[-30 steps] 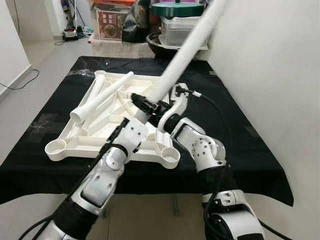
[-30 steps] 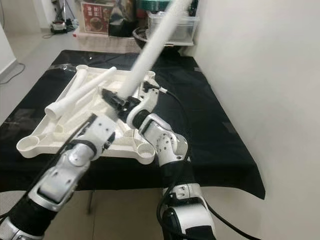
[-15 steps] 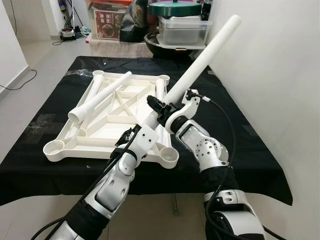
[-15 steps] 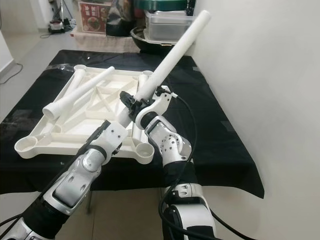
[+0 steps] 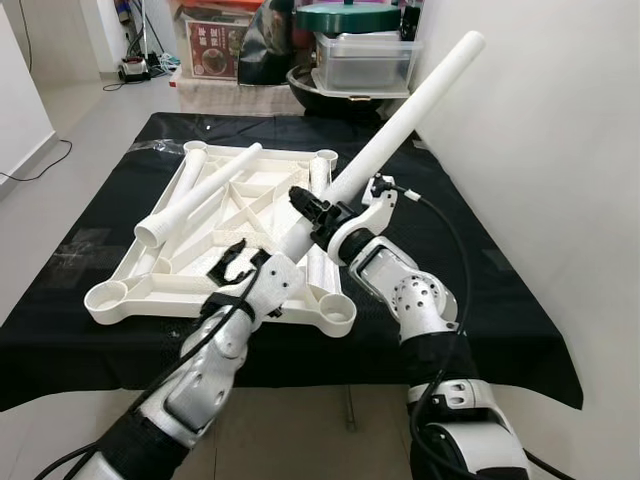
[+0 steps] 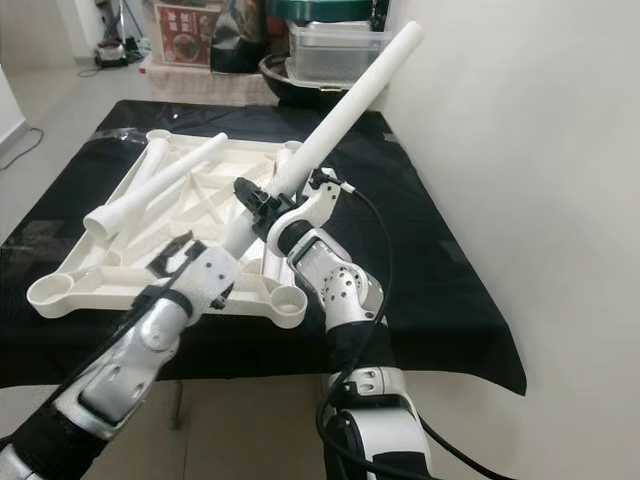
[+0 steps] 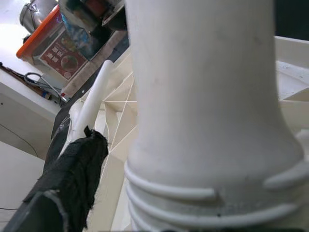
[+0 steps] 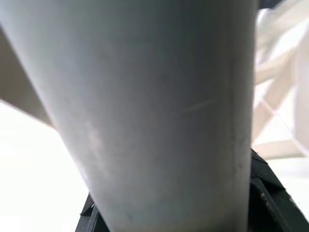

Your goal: Building children table

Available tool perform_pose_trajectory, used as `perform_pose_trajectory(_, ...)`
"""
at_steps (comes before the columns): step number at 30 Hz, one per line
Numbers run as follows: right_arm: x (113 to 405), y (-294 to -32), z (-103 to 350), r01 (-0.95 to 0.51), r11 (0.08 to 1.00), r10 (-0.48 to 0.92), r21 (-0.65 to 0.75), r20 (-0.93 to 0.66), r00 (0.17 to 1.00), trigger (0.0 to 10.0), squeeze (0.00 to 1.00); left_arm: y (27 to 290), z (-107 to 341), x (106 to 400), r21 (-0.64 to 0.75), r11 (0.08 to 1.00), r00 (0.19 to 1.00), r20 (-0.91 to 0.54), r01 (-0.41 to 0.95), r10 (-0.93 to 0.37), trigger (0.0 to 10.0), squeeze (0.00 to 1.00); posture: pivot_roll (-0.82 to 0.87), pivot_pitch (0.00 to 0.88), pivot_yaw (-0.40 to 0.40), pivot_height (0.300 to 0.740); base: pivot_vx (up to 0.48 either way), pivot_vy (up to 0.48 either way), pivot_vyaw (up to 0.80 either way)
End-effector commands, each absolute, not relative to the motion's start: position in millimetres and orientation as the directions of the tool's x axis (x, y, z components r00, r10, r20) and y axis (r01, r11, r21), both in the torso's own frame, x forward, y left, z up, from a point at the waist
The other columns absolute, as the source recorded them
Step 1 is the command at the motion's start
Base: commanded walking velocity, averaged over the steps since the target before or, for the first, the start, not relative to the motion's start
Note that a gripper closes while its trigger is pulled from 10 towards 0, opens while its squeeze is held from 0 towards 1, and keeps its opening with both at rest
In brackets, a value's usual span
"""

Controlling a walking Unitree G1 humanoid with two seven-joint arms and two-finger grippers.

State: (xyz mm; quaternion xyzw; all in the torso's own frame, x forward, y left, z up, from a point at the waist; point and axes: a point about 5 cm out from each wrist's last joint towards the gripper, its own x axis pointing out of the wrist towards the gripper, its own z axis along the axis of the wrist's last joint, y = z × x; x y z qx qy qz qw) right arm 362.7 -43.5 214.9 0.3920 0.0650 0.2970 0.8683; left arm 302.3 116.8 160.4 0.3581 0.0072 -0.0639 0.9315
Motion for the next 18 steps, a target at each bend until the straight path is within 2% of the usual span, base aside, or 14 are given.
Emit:
perform_pose_trajectory(1,366,-40,226,-0.474,0.521,0.515,0.71,0.181,0.838,0.0,0.0,161,159,303,0.703,0.711,0.996,-0.058,-0.011,0.073,10.0,1.0,0.15,0.0,-0.103,0.74,0.0,0.0,0.0)
perform_pose_trajectory(3,366,-40,226,-0.474,0.521,0.515,0.71,0.181,0.838,0.0,0.0,161,159,303,0.703,0.711,0.996,-0.058,-0.011,0.073,10.0,1.0,0.15,0.0,-0.103,0.74,0.0,0.0,0.0)
perform_pose_trajectory(6,373,-50,231,-0.469,0.555,0.481,0.687,0.195,0.855,0.0,0.0,162,162,299,0.681,0.732,0.996,-0.05,-0.019,0.072,10.0,1.0,0.16,0.0,-0.109,0.74,0.0,0.0,0.0)
perform_pose_trajectory(7,382,-63,239,-0.453,0.591,0.435,0.667,0.208,0.876,0.0,0.0,158,161,293,0.641,0.767,0.996,-0.073,0.013,0.044,10.0,1.0,0.16,0.0,-0.111,0.74,0.0,0.0,0.0)
perform_pose_trajectory(9,382,-63,239,-0.453,0.591,0.435,0.667,0.208,0.876,0.0,0.0,158,161,293,0.641,0.767,0.996,-0.073,0.013,0.044,10.0,1.0,0.16,0.0,-0.111,0.74,0.0,0.0,0.0)
perform_pose_trajectory(10,389,-75,247,-0.441,0.627,0.394,0.642,0.227,0.891,0.0,0.0,154,159,288,0.615,0.787,0.995,-0.095,0.043,0.02,10.0,1.0,0.16,0.0,-0.113,0.74,0.0,0.0,0.0)
perform_pose_trajectory(11,389,-75,247,-0.441,0.627,0.394,0.642,0.227,0.891,0.0,0.0,154,159,288,0.615,0.787,0.995,-0.095,0.043,0.02,10.0,1.0,0.16,0.0,-0.113,0.74,0.0,0.0,0.0)
perform_pose_trajectory(12,398,-93,261,-0.425,0.693,0.332,0.583,0.266,0.905,0.0,0.0,149,152,280,0.578,0.811,0.99,-0.144,0.094,-0.011,10.0,1.0,0.17,0.0,-0.119,0.74,0.0,0.0,0.0)
perform_pose_trajectory(13,398,-93,261,-0.425,0.693,0.332,0.583,0.266,0.905,0.0,0.0,149,152,280,0.578,0.811,0.99,-0.144,0.094,-0.011,10.0,1.0,0.17,0.0,-0.119,0.74,0.0,0.0,0.0)
perform_pose_trajectory(14,403,-107,275,-0.412,0.735,0.288,0.538,0.303,0.908,0.0,0.0,146,145,275,0.563,0.816,0.982,-0.185,0.132,-0.031,10.0,1.0,0.17,0.0,-0.12,0.74,0.0,0.0,0.0)
perform_pose_trajectory(17,405,-116,284,-0.403,0.763,0.26,0.506,0.331,0.907,0.0,0.0,144,139,271,0.559,0.814,0.977,-0.211,0.158,-0.045,10.0,1.0,0.17,0.0,-0.12,0.74,0.0,0.0,0.0)
perform_pose_trajectory(18,407,-121,291,-0.403,0.769,0.243,0.496,0.357,0.902,0.0,0.0,142,136,268,0.552,0.815,0.973,-0.223,0.179,-0.063,10.0,0.38,0.17,0.0,-0.118,0.74,0.0,0.0,0.0)
